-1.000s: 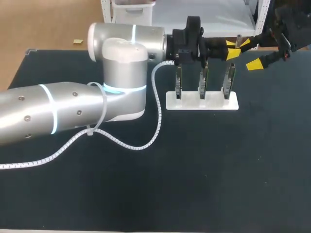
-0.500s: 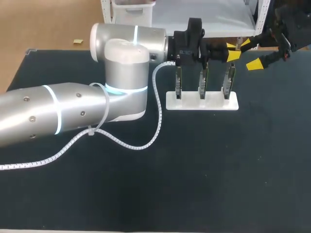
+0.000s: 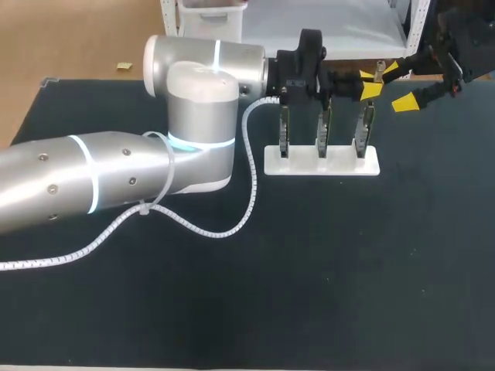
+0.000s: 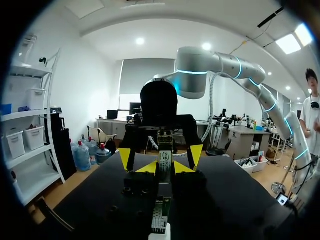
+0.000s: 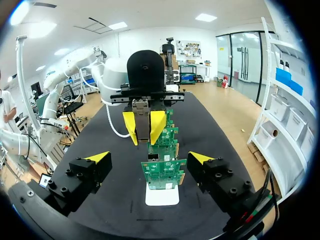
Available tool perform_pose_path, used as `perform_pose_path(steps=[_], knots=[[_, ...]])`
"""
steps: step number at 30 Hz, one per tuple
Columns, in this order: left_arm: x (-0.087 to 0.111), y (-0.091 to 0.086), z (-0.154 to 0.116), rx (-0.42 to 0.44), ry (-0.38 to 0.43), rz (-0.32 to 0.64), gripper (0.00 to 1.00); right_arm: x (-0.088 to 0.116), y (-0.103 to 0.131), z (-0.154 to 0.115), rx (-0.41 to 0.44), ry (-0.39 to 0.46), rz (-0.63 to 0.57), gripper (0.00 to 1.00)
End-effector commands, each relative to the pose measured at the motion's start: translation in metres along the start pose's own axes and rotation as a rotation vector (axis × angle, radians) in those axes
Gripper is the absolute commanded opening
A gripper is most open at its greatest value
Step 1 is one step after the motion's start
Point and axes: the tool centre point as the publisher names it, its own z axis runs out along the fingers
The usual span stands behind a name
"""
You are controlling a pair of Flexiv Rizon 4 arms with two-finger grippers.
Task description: Pick up the optical module with the left hand, and insert it into the network port with the right hand.
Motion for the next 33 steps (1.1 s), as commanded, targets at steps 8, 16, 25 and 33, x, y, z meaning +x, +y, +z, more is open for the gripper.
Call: perform_pose_path(steps=[8, 16, 25, 33], knots=[[-0.0009, 0.0019, 0.0008, -0.001, 0.028, -0.002, 0.0, 0.0002, -0.0006, 0.0003, -0.001, -0.001, -0.001, 1.0], [0.0003, 0.0014, 0.0024, -0.002, 0.042, -0.008, 0.0, 0.0002, -0.0006, 0.0003, -0.001, -0.001, -0.001, 1.0], [0.0014, 0.001, 0.0029, -0.003, 0.058, -0.016, 0.0, 0.0002, -0.0006, 0.0003, -0.001, -0.001, -0.001, 1.0], [0.0014, 0.0019, 0.0015, -0.005, 0.053, -0.022, 0.0, 0.0002, -0.0006, 0.0003, -0.001, -0.001, -0.001, 1.0]])
